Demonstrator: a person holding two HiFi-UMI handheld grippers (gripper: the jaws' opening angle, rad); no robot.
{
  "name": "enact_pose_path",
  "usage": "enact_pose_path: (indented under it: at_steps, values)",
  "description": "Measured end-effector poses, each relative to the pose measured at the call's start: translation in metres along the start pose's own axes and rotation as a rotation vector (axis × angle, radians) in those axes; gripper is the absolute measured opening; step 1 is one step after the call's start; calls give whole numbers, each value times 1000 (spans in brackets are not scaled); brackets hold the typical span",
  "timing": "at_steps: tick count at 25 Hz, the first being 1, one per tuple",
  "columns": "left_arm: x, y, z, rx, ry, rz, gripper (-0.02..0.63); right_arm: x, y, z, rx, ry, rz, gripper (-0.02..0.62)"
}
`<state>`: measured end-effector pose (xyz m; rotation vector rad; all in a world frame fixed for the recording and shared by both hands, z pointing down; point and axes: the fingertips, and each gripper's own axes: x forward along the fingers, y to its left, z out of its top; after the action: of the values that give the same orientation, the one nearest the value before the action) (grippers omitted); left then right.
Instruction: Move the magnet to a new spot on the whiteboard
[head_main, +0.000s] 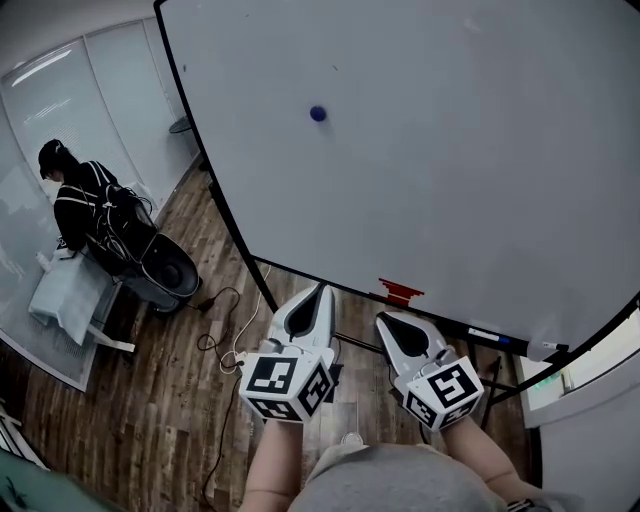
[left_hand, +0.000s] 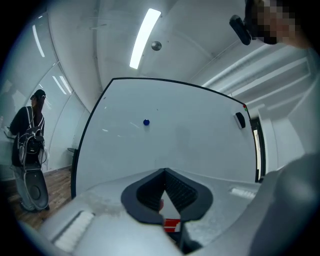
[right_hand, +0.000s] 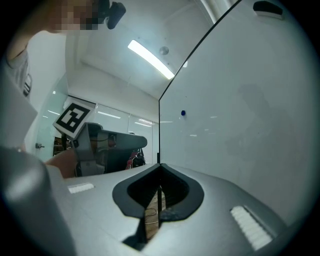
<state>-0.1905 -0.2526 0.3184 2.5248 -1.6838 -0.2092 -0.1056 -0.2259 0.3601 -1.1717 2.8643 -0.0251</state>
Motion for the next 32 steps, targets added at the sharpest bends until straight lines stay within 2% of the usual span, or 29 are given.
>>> enact_pose_path:
  at_steps: [6, 13, 21, 26, 32]
  values:
    - [47, 21, 31, 64, -27, -46, 3, 31, -8, -3, -12, -4, -22, 2]
    - [94, 37, 82, 130, -106, -84, 3, 53, -22, -3, -13, -23, -78, 2]
    - [141, 39, 116, 198, -146, -142, 3, 68, -40, -8, -17, -20, -117, 2]
    - [165, 44, 135, 219, -168, -151, 20, 75, -44, -10, -18, -14, -138, 2]
    - [189, 55, 152, 249, -207, -123, 101, 78, -52, -17, -20, 1, -164, 2]
